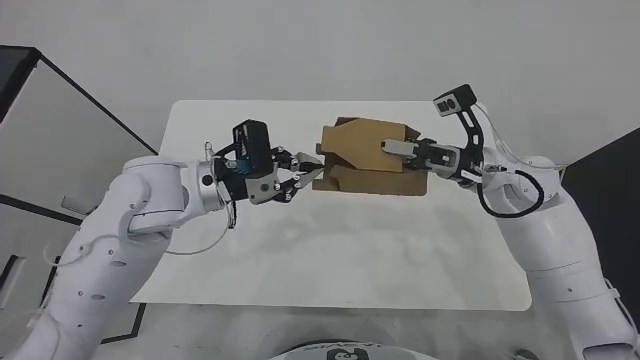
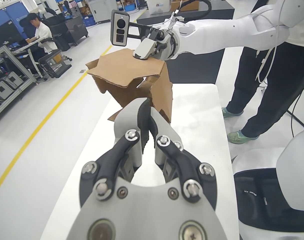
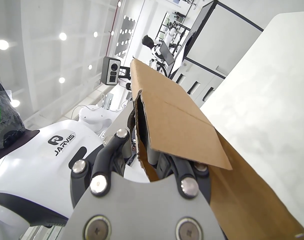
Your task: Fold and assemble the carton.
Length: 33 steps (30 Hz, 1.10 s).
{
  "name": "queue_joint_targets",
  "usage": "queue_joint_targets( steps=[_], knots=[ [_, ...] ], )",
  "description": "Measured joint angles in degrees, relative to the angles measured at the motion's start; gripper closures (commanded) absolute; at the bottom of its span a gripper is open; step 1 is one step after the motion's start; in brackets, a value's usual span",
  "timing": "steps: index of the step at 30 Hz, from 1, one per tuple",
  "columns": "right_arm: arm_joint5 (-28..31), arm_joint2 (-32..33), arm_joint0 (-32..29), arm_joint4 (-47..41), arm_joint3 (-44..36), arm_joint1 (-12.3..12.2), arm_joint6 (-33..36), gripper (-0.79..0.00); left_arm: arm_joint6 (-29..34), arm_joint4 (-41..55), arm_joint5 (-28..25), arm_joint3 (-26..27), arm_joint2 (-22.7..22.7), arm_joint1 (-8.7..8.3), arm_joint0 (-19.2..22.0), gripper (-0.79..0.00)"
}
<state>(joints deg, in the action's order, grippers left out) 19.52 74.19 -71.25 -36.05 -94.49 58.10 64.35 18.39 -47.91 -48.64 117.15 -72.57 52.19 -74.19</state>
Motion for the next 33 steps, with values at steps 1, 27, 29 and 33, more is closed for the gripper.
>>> queue_joint_targets(
  steps=[1,27,29,33],
  knots=[
    [-0.03,-0.07,0.01,0.01,-0.01,0.01,0.12,0.000,-0.13,0.08,-0.02,0.08,0.00,0.00,-0.09,0.000],
    [-0.66,-1.28,0.89,0.68,0.44,0.49,0.01,0.000,-1.09,0.15,-0.28,-2.87,2.63,0.61,2.14,0.000],
    [-0.68,-1.31,0.97,0.60,0.48,0.50,0.32,0.000,-1.07,0.04,-0.13,-2.92,2.26,0.56,1.91,0.000],
    [-1.11,-1.44,1.20,0.43,0.59,0.54,0.92,0.000,-1.26,-0.17,-0.01,-2.80,1.93,0.54,1.60,0.000]
  ],
)
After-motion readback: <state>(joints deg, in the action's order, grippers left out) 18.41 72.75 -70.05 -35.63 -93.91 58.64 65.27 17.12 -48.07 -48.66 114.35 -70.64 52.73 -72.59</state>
